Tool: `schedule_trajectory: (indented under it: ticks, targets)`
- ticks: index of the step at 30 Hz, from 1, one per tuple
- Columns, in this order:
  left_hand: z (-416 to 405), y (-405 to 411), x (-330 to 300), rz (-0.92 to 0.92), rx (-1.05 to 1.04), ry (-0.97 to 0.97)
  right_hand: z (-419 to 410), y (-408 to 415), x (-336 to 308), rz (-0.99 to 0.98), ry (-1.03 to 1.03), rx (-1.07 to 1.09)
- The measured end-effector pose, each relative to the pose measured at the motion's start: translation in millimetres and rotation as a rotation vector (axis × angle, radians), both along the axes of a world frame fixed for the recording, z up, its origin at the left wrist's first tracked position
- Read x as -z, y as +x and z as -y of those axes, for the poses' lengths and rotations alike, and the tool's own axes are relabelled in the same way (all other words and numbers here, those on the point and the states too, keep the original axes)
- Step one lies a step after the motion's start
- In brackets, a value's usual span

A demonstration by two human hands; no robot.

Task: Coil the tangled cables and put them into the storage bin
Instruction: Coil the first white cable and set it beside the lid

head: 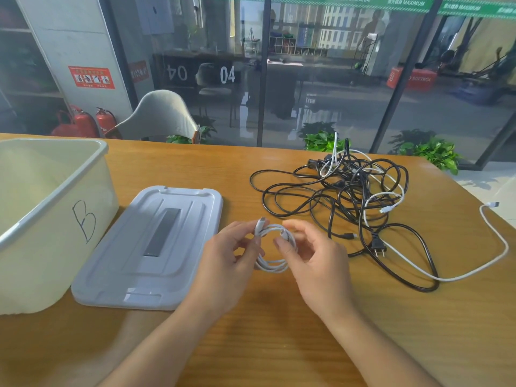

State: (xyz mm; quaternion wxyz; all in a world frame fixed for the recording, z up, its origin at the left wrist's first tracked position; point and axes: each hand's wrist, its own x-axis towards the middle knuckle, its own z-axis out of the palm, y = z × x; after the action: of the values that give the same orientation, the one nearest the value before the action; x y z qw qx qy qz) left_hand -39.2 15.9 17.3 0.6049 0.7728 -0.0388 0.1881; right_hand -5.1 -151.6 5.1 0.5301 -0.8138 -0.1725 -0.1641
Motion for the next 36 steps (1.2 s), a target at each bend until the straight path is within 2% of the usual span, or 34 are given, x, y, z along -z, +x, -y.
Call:
schedule_trajectory:
  ticks: [3,5,17,25,27,29,31,34,36]
  targets:
    - [1.6,-0.9,-1.1,0.004,0.010,-0.080,-2.0,-1.2,-1.8,0.303,-0.168,0.138]
    - [1.9,-1.1,-2.7,0.012,0.001,-0.107,-4.1,-2.5,-4.9,0.367,-0.203,0.153]
    - [4.7,-1.7,-7.9,-0.047,0.011,-0.189,-10.7,-8.1,-8.8,0.074,0.148,0.037]
    - [16.5,2.1,-10.4,-0.019,-0.007,-0.131,-6.8,-4.8,-11.6,0.061,0.335,0.036]
    - [16.5,2.9,-10.3,-0.019,0.000,-0.143,-8.2,-3.5,-12.4,-0.049,0.453,0.035]
    - [13.2,2.2,-8.0,-0.043,0.007,-0.157,-9.6,-4.3,-14.5,-0.243,0.580,-0.014]
    - [6.6,0.2,-3.8,-0.083,0.013,-0.172,-9.4,-5.2,-13.2,-0.308,0.530,-0.070]
    - [-1.0,-1.0,1.6,-0.109,0.009,-0.210,-7.5,-5.8,-9.5,-0.208,0.339,-0.107]
    - [-1.8,0.6,3.1,-0.103,-0.019,-0.233,-7.6,-5.1,-8.2,-0.178,0.318,-0.113]
